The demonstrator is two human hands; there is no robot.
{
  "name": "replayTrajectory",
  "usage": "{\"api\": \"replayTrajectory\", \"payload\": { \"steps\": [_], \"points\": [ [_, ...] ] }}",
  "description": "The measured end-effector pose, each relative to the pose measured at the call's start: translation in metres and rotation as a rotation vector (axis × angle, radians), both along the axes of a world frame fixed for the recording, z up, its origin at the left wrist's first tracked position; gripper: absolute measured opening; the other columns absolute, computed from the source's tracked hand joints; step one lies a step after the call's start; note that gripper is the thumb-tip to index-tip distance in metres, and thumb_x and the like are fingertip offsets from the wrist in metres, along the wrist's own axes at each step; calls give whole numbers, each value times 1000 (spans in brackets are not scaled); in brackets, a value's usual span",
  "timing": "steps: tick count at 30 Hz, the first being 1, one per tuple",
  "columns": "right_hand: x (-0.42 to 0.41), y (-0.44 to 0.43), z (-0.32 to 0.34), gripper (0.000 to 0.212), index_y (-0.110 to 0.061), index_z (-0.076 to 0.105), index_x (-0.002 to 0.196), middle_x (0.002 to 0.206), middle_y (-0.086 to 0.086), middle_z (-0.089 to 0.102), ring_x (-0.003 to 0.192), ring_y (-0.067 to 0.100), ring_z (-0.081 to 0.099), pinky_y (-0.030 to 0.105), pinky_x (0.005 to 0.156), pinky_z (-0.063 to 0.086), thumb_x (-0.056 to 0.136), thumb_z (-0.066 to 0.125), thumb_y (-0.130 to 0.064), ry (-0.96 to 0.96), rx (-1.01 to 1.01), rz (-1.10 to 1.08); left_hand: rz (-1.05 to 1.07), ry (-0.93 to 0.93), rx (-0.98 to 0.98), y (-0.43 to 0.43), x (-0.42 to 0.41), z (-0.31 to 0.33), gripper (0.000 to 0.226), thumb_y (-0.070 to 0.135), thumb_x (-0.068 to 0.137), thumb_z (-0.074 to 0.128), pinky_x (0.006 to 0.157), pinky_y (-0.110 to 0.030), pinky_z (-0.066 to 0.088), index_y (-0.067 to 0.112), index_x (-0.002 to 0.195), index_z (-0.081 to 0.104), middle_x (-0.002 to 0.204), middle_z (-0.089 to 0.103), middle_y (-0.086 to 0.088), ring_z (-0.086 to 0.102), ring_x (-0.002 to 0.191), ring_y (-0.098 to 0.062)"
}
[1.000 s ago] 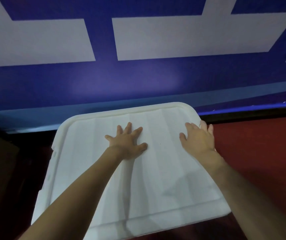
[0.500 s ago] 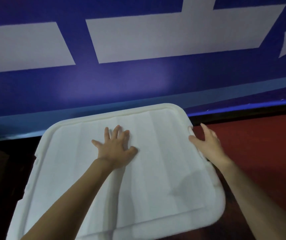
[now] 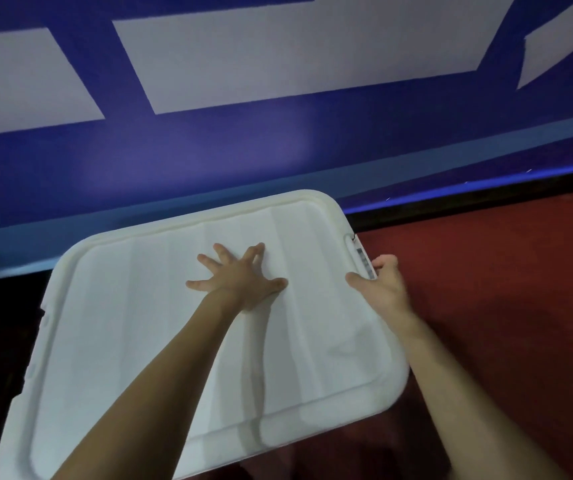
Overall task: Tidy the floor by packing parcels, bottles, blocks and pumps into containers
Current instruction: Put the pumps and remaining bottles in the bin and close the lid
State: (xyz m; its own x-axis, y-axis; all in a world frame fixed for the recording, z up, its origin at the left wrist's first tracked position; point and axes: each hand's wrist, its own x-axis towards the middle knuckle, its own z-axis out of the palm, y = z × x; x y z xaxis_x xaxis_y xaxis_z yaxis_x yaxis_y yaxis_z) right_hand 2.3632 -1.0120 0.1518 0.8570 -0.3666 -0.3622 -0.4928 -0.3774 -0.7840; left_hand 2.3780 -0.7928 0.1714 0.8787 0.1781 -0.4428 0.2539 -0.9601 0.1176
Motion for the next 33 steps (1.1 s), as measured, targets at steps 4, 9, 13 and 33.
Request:
{"api": "replayTrajectory", "payload": {
  "steps": [4,9,13,33],
  "points": [
    [-6,8,3,49,-15,52,130,116,10,66,108,33,59,34,89,44,83,65,-20,-51,-265,109,-11,-18,10,1,0,-3,95,85,65,45,103,-75,9,49,144,4,157,-13,-8,-10,142,-47],
    [-7,19,5,53,-16,36,146,127,14,60,117,35,53,36,95,41,94,49,-18,19,-536,236,-4,-10,-8,2,0,-3,95,85,65,45,103,-74,7,49,144,4,157,-14,-7,-12,142,-46],
    [-18,31,2,57,-11,15,151,155,10,26,135,30,37,41,105,33,99,38,-17,82,-635,293,-4,2,-110,7,-1,3,92,82,68,46,105,-72,3,49,144,7,158,-14,-5,-13,142,-43],
    [-49,287,5,56,-36,0,151,161,-3,-7,148,24,-7,57,115,-1,99,17,-50,-227,-817,1176,948,-183,-700,270,-178,-9,53,39,91,57,89,-33,44,-1,125,55,127,59,-17,58,110,-26]
  ]
}}
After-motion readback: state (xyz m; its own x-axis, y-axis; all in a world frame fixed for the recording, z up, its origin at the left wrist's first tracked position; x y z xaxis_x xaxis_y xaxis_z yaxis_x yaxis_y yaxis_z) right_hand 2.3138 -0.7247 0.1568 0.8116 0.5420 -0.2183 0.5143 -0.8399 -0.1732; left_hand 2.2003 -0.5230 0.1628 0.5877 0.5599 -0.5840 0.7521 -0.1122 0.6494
